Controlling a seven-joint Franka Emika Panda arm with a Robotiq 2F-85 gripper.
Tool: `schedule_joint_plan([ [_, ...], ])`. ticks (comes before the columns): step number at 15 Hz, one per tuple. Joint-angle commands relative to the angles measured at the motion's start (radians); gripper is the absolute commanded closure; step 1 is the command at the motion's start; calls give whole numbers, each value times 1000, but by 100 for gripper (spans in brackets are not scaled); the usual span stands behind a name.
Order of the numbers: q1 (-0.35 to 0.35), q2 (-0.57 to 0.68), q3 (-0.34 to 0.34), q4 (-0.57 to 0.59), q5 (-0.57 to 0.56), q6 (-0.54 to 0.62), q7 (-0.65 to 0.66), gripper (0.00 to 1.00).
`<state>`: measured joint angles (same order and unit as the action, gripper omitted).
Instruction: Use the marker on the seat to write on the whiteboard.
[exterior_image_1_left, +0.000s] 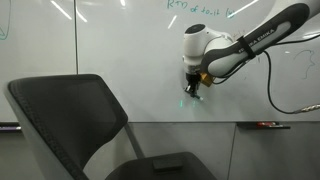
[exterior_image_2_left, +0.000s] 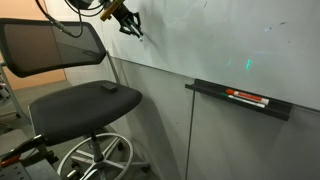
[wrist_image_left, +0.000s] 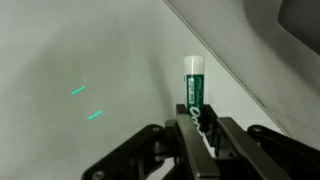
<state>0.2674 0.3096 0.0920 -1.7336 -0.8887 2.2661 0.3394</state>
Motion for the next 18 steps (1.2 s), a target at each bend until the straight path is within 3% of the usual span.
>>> schedule_joint_plan([
  [1, 0, -9, 3, 38, -3, -65, -38, 95],
  [8, 4, 12, 5, 69, -15, -112, -42, 95],
  [18, 7, 23, -1, 108, -91, -69, 21, 95],
])
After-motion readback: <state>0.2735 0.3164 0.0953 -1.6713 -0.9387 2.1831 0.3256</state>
